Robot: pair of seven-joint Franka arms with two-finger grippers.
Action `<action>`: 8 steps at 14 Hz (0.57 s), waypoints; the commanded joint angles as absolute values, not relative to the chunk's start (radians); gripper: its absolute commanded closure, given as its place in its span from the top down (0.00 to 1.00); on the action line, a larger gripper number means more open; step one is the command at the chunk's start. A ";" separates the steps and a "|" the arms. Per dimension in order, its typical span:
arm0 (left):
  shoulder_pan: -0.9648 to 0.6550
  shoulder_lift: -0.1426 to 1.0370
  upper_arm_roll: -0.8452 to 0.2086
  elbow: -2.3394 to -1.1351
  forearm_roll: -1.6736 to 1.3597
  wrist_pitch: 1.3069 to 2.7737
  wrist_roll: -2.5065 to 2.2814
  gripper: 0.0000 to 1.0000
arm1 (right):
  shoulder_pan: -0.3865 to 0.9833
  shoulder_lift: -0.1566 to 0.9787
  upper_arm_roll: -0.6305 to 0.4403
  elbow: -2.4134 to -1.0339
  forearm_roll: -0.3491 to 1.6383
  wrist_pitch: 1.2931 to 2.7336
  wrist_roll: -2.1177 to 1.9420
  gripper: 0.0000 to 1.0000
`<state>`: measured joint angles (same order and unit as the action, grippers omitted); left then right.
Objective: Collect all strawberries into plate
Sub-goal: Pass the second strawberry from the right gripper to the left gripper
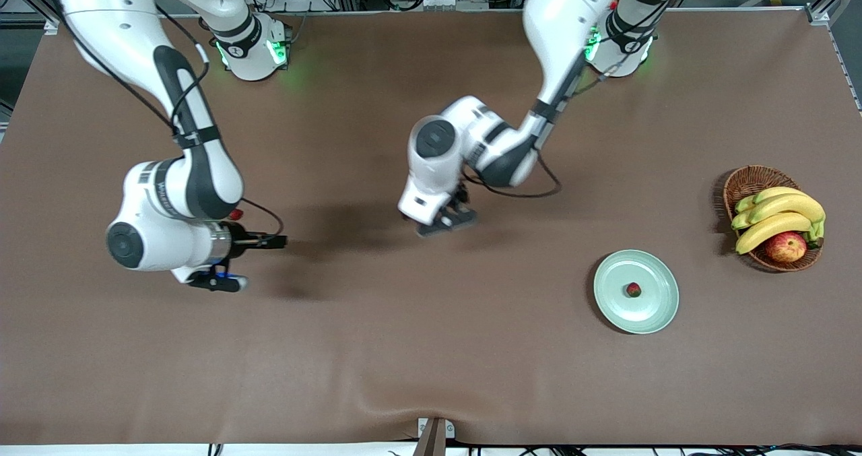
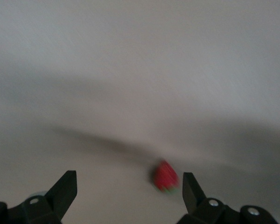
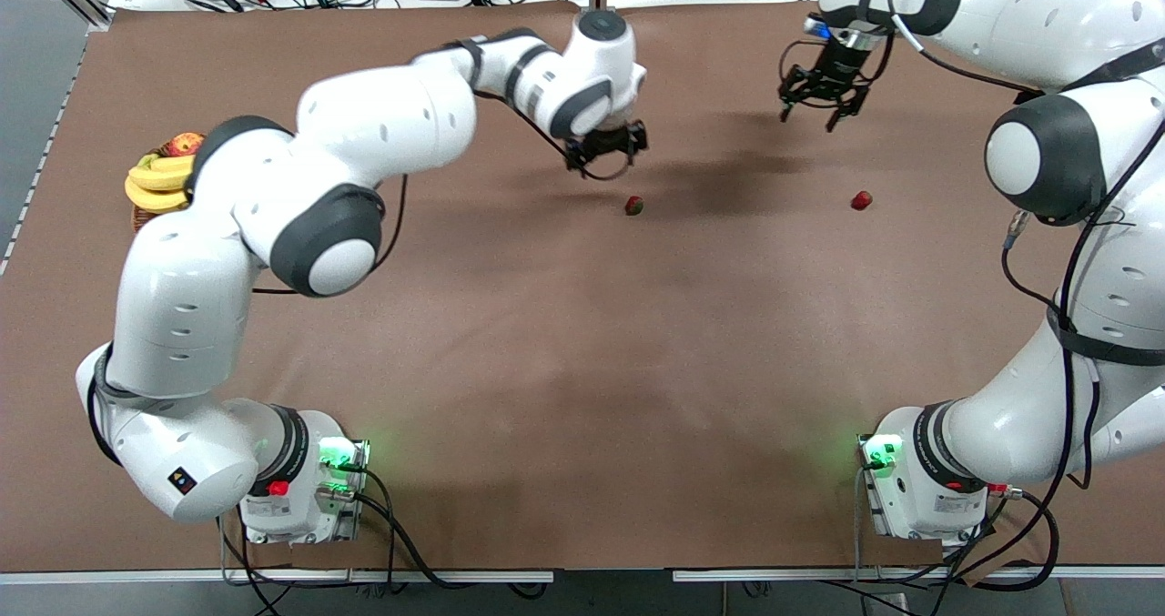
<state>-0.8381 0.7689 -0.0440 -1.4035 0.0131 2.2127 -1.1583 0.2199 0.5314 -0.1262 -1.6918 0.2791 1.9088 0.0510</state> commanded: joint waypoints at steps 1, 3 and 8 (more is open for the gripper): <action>-0.885 0.840 -0.026 -1.361 0.006 2.278 -1.190 1.00 | 0.148 0.477 -0.107 -1.781 0.212 1.913 -0.064 1.00; -0.887 0.876 -0.025 -1.361 0.011 2.350 -1.184 1.00 | 0.094 0.482 -0.107 -1.801 0.210 1.916 -0.150 1.00; -0.887 0.907 -0.020 -1.345 0.023 2.376 -1.143 1.00 | 0.049 0.497 -0.107 -1.870 0.158 1.939 -0.202 1.00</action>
